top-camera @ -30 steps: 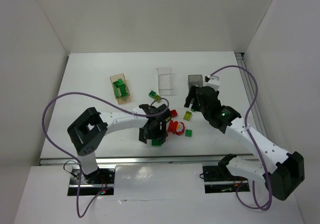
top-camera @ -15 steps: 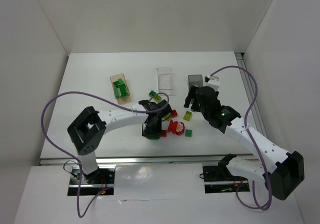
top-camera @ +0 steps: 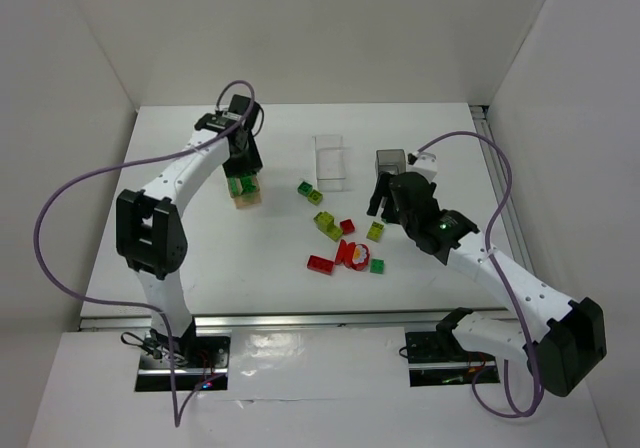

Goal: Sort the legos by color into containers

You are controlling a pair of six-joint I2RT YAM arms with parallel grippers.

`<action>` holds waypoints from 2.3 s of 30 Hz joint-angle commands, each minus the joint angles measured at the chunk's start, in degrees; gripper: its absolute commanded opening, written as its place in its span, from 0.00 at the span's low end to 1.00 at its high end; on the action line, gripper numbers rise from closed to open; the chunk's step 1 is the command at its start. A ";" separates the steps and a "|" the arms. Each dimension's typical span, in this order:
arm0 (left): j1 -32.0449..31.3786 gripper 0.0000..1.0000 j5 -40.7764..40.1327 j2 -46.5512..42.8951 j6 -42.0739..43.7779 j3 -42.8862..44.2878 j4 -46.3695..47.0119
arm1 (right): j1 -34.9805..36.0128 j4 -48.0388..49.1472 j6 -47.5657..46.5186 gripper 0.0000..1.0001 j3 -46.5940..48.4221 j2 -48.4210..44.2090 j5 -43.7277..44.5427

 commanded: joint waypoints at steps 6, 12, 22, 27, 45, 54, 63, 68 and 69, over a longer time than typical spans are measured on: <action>9.53 0.37 1.39 14.57 5.81 15.75 0.95 | -0.58 1.12 -0.49 0.86 1.54 1.04 -0.12; 12.78 0.68 5.52 24.67 7.47 27.00 0.61 | -0.58 1.12 -0.49 0.86 2.07 1.57 -0.65; 4.72 0.80 0.53 11.80 8.62 18.17 -0.37 | -1.11 1.12 -0.49 0.84 2.07 2.09 -0.65; -2.31 0.70 6.30 2.28 9.15 3.04 4.55 | -1.11 3.23 -0.49 0.80 0.84 3.14 -3.72; -8.31 0.75 4.74 25.04 8.45 17.53 7.11 | -1.11 2.17 -1.02 0.80 0.84 2.97 -4.17; -5.42 0.69 -0.10 22.77 4.84 10.59 6.58 | -1.11 2.17 -1.02 0.80 1.46 3.50 -4.86; -5.41 0.89 4.73 22.84 11.25 12.06 9.13 | -1.11 3.23 -1.02 0.80 1.46 4.56 -5.49; -5.41 0.91 5.96 27.06 13.80 16.73 9.13 | -1.11 2.71 -1.02 0.80 1.98 4.56 -5.49; -5.41 0.89 5.96 27.77 14.42 16.74 9.13 | -1.11 2.70 -1.02 0.80 1.98 4.56 -5.49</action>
